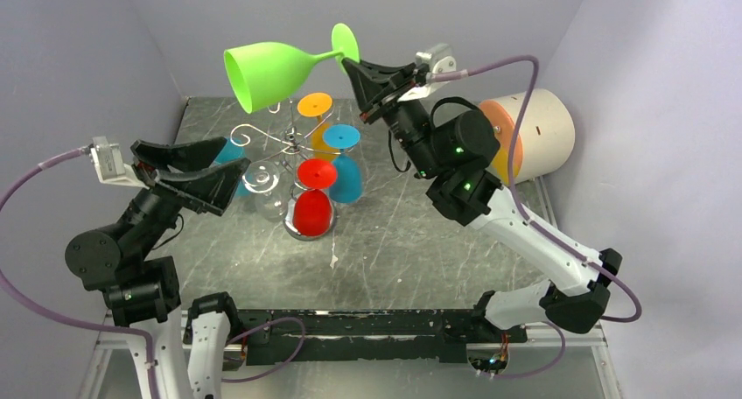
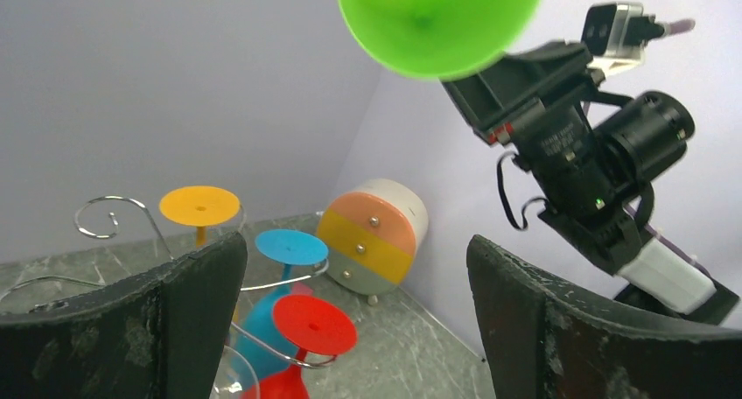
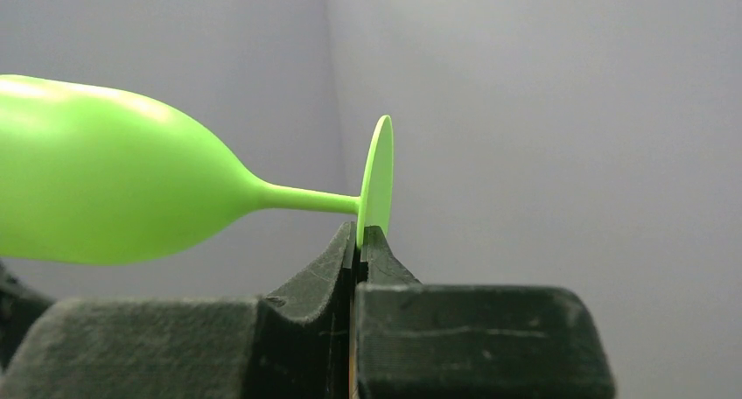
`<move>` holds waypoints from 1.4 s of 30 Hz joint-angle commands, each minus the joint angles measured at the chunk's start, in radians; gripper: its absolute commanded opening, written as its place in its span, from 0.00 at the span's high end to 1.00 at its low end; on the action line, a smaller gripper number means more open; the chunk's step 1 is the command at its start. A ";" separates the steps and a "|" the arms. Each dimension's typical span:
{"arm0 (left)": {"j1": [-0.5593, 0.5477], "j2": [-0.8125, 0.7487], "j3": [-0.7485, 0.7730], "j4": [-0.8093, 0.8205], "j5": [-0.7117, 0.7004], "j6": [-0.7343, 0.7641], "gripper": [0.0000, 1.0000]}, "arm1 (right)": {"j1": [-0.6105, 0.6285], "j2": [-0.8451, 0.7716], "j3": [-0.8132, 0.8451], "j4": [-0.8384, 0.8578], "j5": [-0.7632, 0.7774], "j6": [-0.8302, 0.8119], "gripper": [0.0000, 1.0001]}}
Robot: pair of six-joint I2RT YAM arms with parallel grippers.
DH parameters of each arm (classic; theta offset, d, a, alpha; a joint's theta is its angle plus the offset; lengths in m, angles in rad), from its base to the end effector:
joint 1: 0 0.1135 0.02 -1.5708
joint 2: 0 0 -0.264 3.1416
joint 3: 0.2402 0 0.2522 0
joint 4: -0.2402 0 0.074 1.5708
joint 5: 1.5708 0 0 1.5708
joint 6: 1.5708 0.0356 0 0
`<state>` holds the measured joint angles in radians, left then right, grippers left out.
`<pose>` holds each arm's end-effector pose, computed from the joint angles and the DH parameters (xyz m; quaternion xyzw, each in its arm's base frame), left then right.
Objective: Place the wine glass upside down on the wine glass rack
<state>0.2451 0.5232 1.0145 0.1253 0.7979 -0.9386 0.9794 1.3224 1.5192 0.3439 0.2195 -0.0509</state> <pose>0.0641 -0.0103 0.4710 0.0503 0.5437 -0.4459 0.7092 0.1608 0.2255 0.5321 -0.1583 0.4730 0.3391 0.7976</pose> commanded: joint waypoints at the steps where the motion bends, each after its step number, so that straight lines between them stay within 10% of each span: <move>1: -0.004 0.002 0.055 -0.037 0.114 -0.029 0.00 | 0.004 0.029 0.046 0.078 -0.001 -0.191 1.00; 12: -0.004 0.109 0.230 -0.241 0.200 0.029 0.13 | 0.004 0.097 -0.033 0.339 -0.200 -0.924 1.00; 24: -0.003 0.267 0.326 -0.022 0.187 -0.229 0.32 | 0.029 0.162 -0.133 0.559 -0.345 -1.364 1.00; 42: -0.004 0.357 0.307 0.129 0.239 -0.357 0.37 | 0.257 0.249 -0.053 0.290 -0.294 -1.794 1.00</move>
<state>0.2451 0.8951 1.3495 0.2165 0.9905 -1.2797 1.2182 1.5429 1.4097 0.6788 -0.1246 -1.7290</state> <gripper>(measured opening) 0.640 0.021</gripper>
